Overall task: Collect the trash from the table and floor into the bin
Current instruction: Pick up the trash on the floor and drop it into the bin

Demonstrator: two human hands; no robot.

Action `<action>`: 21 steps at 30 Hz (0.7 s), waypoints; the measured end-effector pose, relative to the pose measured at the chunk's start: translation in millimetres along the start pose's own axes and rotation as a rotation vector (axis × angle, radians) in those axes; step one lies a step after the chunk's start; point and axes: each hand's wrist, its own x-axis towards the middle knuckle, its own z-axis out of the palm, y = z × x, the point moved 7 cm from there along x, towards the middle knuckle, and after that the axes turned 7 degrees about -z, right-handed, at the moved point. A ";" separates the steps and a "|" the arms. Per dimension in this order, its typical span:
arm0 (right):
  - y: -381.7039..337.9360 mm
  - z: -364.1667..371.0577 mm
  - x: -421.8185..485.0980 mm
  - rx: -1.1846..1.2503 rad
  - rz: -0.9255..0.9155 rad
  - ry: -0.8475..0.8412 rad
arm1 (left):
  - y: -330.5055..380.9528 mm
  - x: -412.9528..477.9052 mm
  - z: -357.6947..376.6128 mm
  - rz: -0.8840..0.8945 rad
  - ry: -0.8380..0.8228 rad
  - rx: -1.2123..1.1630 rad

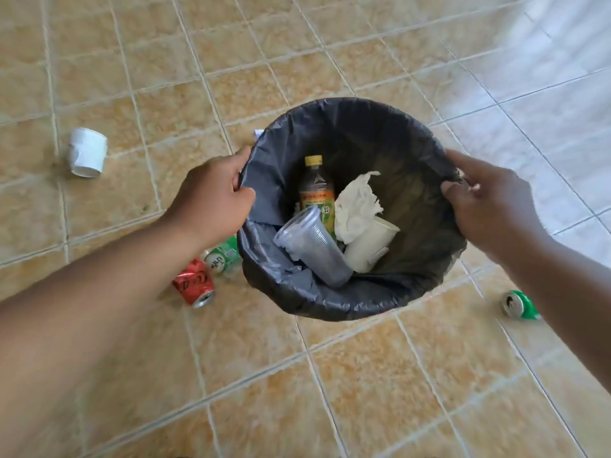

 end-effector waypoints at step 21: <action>-17.9 30.0 25.4 -0.472 -0.192 -0.177 | 1.5 29.6 32.4 0.108 -0.104 0.189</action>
